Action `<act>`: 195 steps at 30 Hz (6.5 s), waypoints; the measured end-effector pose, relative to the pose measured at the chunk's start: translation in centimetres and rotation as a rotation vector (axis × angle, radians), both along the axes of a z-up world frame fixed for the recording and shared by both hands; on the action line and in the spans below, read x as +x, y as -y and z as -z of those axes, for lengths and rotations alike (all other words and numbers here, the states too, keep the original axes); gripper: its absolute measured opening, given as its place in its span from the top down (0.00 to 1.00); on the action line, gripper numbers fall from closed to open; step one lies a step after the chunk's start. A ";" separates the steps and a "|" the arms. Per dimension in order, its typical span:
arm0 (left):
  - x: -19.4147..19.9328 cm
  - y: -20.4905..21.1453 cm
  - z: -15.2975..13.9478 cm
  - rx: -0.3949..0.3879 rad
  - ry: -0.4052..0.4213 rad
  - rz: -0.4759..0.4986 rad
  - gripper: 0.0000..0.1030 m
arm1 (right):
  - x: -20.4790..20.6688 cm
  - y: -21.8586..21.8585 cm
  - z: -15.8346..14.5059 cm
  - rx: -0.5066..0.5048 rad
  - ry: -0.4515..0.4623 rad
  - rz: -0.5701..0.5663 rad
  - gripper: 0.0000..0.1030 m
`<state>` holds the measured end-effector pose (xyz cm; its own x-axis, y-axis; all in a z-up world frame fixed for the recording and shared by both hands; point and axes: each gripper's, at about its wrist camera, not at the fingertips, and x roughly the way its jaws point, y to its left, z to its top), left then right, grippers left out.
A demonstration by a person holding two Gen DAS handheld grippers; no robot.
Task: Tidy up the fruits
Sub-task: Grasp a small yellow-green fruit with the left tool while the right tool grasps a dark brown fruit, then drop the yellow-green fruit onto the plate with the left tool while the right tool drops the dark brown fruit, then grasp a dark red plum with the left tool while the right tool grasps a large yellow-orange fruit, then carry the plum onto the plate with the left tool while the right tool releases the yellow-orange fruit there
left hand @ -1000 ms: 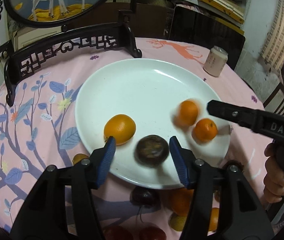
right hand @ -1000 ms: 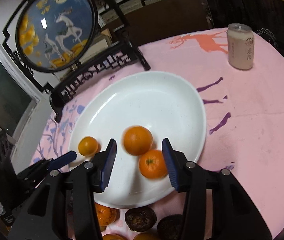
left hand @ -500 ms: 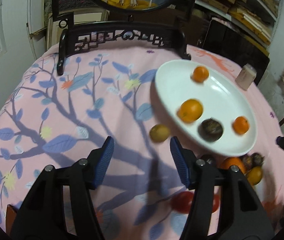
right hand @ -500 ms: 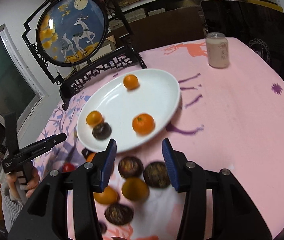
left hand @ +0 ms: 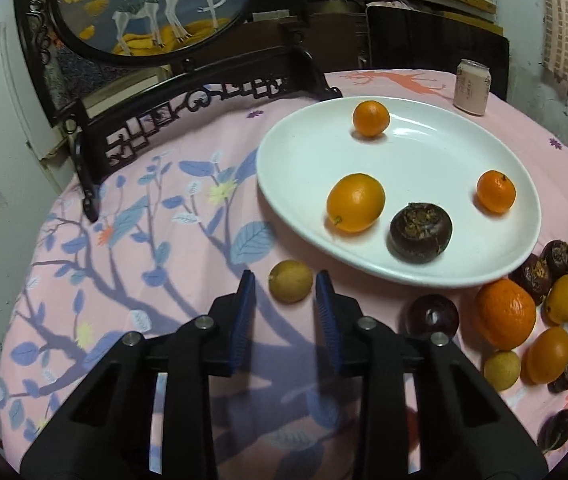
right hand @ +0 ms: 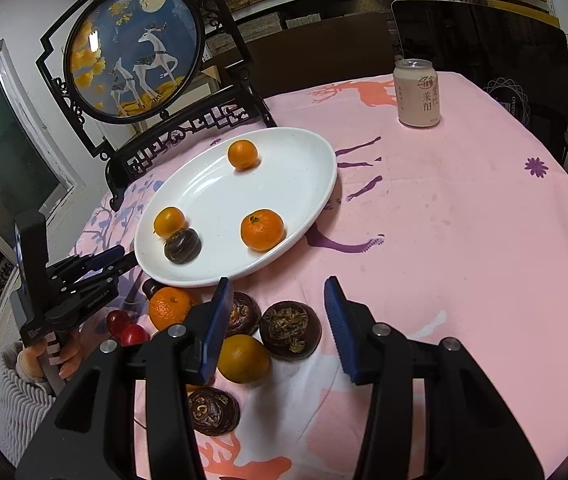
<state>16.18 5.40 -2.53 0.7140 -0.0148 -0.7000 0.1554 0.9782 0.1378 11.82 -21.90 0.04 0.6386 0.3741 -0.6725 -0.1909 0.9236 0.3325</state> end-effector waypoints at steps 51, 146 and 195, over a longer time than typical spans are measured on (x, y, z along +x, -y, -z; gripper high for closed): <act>-5.8 1.7 -1.6 -0.115 -0.035 0.045 0.77 | 1.8 -1.9 4.5 -0.112 -0.147 -0.023 0.58; -2.6 4.7 0.7 0.035 -0.054 0.152 0.36 | -1.5 -2.9 1.0 -0.134 0.024 -0.053 0.40; -4.5 3.8 -2.5 -0.078 0.004 0.116 0.69 | -1.4 -2.4 1.2 -0.033 -0.019 -0.082 0.64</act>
